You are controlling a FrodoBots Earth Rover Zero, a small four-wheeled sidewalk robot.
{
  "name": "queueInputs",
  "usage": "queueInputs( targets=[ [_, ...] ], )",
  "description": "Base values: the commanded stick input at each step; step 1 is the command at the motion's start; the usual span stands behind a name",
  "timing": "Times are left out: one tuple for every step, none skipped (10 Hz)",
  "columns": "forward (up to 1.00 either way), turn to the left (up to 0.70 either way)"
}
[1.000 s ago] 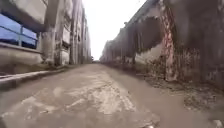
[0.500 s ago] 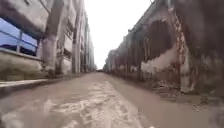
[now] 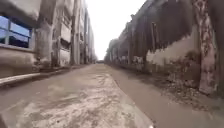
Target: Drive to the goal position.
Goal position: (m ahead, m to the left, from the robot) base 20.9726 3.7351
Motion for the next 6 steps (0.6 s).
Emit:
queueInputs(
  targets=[
    [1.0,0.0],
    [1.0,0.0],
    [1.0,0.0],
    [1.0,0.0],
    [1.0,0.0],
    [1.0,0.0]
  ],
)
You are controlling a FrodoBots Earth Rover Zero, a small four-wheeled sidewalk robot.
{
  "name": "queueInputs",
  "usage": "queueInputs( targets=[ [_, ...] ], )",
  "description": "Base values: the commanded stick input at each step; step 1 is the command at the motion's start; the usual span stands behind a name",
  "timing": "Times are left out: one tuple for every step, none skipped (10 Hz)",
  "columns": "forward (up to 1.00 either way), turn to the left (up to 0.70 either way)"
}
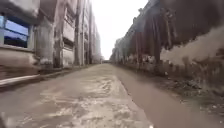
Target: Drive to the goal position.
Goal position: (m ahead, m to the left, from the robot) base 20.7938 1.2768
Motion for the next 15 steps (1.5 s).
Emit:
queueInputs(
  targets=[
    [1.0,0.0],
    [1.0,0.0],
    [1.0,0.0],
    [1.0,0.0],
    [1.0,0.0],
    [1.0,0.0],
    [1.0,0.0],
    [1.0,0.0],
    [1.0,0.0],
    [1.0,0.0],
    [1.0,0.0],
    [1.0,0.0],
    [1.0,0.0],
    [1.0,0.0],
    [1.0,0.0]
  ],
)
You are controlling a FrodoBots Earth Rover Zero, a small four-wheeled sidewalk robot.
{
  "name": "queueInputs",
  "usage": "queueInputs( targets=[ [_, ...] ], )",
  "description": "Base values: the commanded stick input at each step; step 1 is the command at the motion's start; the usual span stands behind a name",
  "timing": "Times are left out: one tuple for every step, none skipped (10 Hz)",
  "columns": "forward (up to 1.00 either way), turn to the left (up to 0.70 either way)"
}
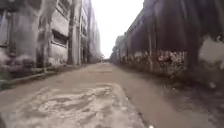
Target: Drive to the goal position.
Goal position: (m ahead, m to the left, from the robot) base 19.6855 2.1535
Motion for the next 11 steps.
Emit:
queueInputs(
  targets=[
    [1.0,0.0],
    [1.0,0.0],
    [1.0,0.0],
    [1.0,0.17],
    [1.0,0.27],
    [1.0,0.27],
    [1.0,0.27],
    [1.0,0.27],
    [1.0,0.27],
    [1.0,0.15],
    [1.0,0.0]
  ],
)
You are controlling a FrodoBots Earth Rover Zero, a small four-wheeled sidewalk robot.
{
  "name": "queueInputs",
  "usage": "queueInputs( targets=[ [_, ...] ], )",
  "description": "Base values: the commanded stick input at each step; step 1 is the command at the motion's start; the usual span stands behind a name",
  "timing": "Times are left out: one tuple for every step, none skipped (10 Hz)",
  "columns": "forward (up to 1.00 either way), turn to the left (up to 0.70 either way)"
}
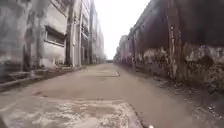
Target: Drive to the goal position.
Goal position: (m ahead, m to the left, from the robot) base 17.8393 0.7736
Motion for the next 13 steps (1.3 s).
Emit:
queueInputs(
  targets=[
    [1.0,0.0],
    [1.0,0.0],
    [1.0,0.0],
    [1.0,0.0],
    [1.0,0.0],
    [1.0,0.0],
    [1.0,0.0],
    [1.0,0.0],
    [1.0,0.0],
    [1.0,0.0],
    [1.0,0.0],
    [1.0,0.0],
    [1.0,0.0]
  ],
)
